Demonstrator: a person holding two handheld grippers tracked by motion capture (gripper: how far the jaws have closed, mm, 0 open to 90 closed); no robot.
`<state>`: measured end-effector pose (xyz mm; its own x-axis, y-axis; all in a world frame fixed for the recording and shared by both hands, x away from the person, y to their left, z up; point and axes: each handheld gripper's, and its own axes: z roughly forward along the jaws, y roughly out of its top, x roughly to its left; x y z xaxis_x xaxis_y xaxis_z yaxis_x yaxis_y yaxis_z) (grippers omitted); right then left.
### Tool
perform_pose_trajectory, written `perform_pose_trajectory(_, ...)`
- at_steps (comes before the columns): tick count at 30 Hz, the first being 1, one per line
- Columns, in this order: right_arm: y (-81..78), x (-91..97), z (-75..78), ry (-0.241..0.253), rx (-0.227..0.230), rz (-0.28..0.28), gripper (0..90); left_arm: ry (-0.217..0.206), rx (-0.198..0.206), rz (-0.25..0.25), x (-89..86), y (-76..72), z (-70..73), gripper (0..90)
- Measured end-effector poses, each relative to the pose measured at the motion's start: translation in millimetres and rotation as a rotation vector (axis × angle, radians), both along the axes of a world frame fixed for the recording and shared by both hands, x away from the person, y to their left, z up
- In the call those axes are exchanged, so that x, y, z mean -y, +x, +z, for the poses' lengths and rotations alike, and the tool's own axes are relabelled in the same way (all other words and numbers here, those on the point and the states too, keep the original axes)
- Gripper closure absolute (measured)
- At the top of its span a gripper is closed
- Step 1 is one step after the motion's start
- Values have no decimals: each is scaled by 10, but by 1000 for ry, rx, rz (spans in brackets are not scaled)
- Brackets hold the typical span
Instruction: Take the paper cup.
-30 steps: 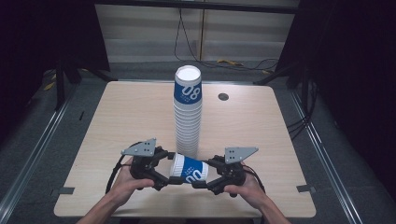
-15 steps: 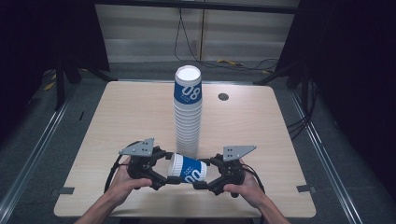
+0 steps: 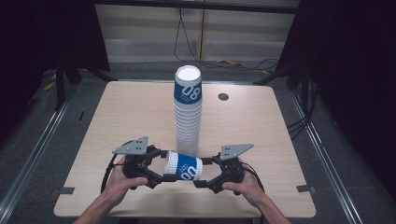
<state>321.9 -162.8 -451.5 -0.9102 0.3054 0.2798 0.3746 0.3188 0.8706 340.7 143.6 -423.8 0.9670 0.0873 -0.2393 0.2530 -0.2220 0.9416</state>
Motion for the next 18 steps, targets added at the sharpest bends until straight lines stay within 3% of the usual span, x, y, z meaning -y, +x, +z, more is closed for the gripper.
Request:
perform_pose_trajectory(11, 19, 48, -10, -52, -3, -51, 140, 37, 14, 59, -136, 13, 35, 196)
perform_pose_trajectory(13, 8, 70, -4, -69, 0, -57, 141, 63, 20, 92, -172, 21, 42, 195)
perform_pose_trajectory(16, 18, 100, -8, -125, -17, -88, 143, 68, 11, 115, -242, 58, 53, 194)
perform_pose_trajectory(18, 19, 116, -14, -136, -26, -96, 143, 81, 1, 126, -282, 82, 57, 194)
